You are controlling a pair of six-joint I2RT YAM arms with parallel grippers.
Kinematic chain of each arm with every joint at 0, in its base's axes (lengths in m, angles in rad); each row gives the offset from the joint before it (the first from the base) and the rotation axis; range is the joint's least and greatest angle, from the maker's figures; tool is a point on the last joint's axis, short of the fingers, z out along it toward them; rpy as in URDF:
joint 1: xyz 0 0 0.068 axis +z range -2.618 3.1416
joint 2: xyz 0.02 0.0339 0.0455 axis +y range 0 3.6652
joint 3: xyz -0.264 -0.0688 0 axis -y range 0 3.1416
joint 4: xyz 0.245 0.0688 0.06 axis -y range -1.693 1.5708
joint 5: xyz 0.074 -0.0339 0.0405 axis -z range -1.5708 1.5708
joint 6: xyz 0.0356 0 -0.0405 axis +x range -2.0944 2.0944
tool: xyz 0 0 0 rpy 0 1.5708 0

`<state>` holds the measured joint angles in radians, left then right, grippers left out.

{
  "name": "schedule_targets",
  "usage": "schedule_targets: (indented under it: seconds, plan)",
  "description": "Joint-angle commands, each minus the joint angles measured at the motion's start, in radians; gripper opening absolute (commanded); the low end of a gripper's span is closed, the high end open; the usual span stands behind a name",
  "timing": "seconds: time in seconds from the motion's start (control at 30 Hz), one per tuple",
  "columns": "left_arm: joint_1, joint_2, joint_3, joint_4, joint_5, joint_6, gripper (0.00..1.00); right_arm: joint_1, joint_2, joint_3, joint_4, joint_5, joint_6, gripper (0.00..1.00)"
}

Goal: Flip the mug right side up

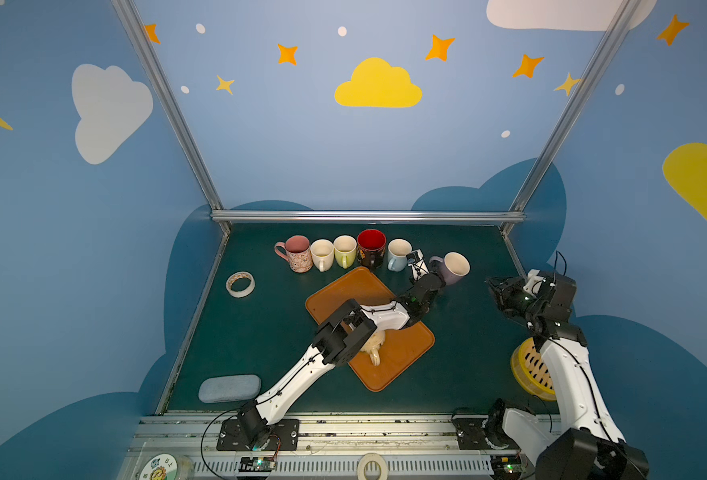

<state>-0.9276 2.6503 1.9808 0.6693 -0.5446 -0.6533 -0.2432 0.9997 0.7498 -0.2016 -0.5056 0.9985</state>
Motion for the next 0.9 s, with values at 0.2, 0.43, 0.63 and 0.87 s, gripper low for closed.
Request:
schedule_targets:
  seconds: [0.2,0.43,0.63,0.87]
  plan:
    - [0.016,0.128,0.196,-0.031,-0.071,-0.083,0.04,-0.004,0.017,0.008,0.060,-0.037,0.020,0.32]
    - [0.018,0.175,0.239,-0.054,-0.077,-0.113,0.15,-0.005,0.033,0.008,0.075,-0.042,0.025,0.33]
    - [0.016,0.148,0.196,-0.043,-0.082,-0.109,0.45,-0.008,0.033,0.006,0.079,-0.039,0.030,0.41]
    - [0.009,0.082,0.141,-0.003,-0.061,-0.071,0.59,-0.014,0.025,0.013,0.055,-0.027,0.023,0.41]
